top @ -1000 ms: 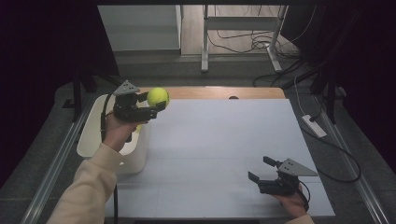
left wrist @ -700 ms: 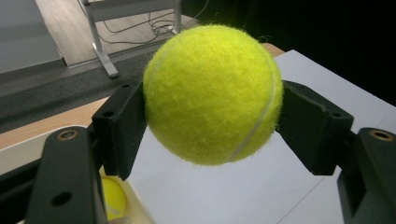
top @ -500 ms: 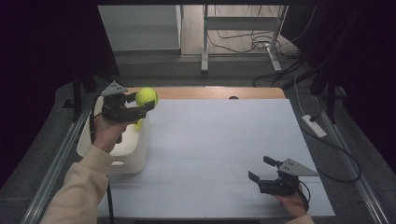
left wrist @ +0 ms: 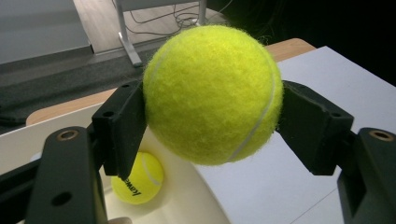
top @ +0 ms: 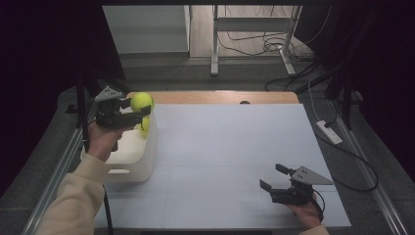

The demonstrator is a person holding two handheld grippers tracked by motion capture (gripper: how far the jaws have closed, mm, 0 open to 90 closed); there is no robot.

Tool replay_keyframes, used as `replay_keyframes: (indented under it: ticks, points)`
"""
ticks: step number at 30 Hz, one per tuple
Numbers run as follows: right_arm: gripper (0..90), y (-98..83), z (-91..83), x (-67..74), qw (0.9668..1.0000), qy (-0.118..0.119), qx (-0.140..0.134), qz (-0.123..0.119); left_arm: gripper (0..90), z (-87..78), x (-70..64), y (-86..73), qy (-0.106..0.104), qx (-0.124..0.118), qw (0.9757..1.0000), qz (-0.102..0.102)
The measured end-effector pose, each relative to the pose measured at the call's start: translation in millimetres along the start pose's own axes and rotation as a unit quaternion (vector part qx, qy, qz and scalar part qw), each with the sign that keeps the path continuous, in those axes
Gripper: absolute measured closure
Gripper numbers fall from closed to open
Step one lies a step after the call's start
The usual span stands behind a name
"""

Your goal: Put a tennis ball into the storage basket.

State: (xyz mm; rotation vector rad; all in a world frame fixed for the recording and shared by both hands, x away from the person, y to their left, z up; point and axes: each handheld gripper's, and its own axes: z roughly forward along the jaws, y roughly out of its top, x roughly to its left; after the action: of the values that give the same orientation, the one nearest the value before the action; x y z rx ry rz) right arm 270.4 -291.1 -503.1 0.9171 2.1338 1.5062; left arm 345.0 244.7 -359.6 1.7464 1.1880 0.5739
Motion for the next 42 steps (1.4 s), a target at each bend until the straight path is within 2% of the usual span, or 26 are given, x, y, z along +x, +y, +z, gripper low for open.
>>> replay_keyframes:
  ticks: [7, 10, 24, 38, 42]
  points:
    - [12.6, 0.1, -0.6, 0.3, 1.0, -0.001, -0.002, -0.002, 27.9, 0.5, 4.5, -1.8, 0.008, 0.003, 1.0, -0.005]
    - [12.5, -0.1, -0.1, 0.0, 1.0, -0.001, 0.0, -0.001, 27.8, 1.3, 9.8, -2.9, 0.02, 0.008, 0.9997, -0.008]
    - [12.6, -0.3, -0.4, -0.2, 1.0, 0.0, 0.002, -0.002, 27.8, 4.2, 26.8, -5.5, 0.041, 0.016, 0.9987, -0.026]
    - [12.5, -0.6, -0.3, -0.9, 1.0, -0.001, 0.002, -0.002, 27.8, 6.7, 41.1, -7.7, 0.064, 0.028, 0.9968, -0.039]
    - [12.5, -0.6, -0.3, -0.4, 1.0, 0.0, 0.003, -0.003, 27.8, 10.5, 47.8, -9.6, 0.075, 0.037, 0.9954, -0.046]
